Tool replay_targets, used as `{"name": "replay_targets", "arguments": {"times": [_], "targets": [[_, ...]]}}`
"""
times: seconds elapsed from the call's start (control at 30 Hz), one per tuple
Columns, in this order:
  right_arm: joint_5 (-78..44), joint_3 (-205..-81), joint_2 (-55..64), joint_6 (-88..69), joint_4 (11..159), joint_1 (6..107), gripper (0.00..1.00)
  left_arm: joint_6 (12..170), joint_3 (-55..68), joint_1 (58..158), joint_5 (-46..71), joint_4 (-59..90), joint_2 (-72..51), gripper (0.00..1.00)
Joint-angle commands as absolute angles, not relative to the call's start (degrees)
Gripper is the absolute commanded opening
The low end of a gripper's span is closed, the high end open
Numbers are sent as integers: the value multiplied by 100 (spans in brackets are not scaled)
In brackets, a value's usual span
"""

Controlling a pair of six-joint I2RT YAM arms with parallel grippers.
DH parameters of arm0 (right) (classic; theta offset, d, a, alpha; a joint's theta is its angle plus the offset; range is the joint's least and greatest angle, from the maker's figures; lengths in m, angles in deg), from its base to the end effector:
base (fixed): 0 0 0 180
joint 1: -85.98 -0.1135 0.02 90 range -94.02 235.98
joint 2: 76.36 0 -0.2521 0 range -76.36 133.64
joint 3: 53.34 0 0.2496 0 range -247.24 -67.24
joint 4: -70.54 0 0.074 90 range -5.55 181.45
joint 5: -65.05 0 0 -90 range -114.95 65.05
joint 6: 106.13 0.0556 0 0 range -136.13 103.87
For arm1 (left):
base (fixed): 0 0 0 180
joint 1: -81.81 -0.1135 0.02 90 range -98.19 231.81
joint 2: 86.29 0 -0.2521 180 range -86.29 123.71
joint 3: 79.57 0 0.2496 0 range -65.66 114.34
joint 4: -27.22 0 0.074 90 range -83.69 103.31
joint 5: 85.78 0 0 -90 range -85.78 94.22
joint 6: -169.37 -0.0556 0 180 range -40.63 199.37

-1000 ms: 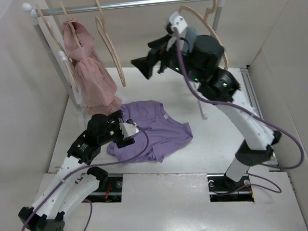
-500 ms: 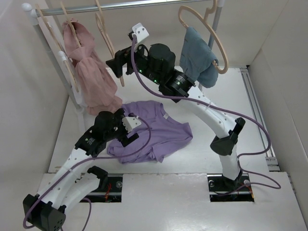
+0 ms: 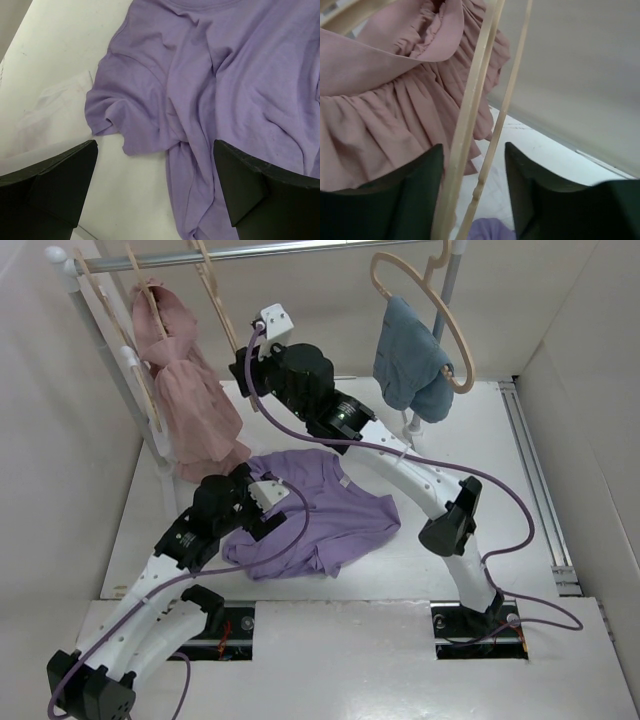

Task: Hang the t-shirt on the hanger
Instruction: Grab a hanger with the right arm

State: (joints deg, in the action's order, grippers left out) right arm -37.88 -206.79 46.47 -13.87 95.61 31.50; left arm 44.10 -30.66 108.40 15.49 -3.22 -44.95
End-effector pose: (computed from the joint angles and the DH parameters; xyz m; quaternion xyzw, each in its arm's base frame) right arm 0.3001 0.3990 0.4649 -0.2190 0.6363 0.2830 0.6834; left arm 0.1709 -0.0977 0.2629 0.4728 0.6834 -0.0399 0.5548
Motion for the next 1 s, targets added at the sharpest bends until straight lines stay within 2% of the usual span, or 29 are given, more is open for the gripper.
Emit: {"name": "replay_targets", "arguments": {"times": [0.0,0.07,0.1,0.17,0.2,0.27,0.43,0.97], "targets": [[-4121,-20901,4511,-1428,9280,3104,53,4553,-3165,10844,1442,-128,-4648,100],[-4121,-20901,4572,-1428,9280,3104,48,4553,-3165,10844,1389,-128,-4700,100],[-4121,-20901,4572,-1428,9280,3104,37,4553,-3165,10844,1389,-128,-4700,100],[-4191,-20901,4625,-1428,9227,3104,26,4553,-3165,10844,1336,-128,-4700,100],[-4191,-20901,4625,-1428,9227,3104,10,4605,-3165,10844,1336,-128,-4700,100],[-4314,-20901,4625,-1428,9227,3104,0,4606,-3165,10844,1275,-75,-4700,100],[-4525,-20840,4459,-1428,9227,3104,0,4948,-3165,10844,1169,-22,-4753,100],[-4939,-19144,2877,-2148,8542,3104,0,4957,-3112,10844,1406,93,-4754,100]]}}
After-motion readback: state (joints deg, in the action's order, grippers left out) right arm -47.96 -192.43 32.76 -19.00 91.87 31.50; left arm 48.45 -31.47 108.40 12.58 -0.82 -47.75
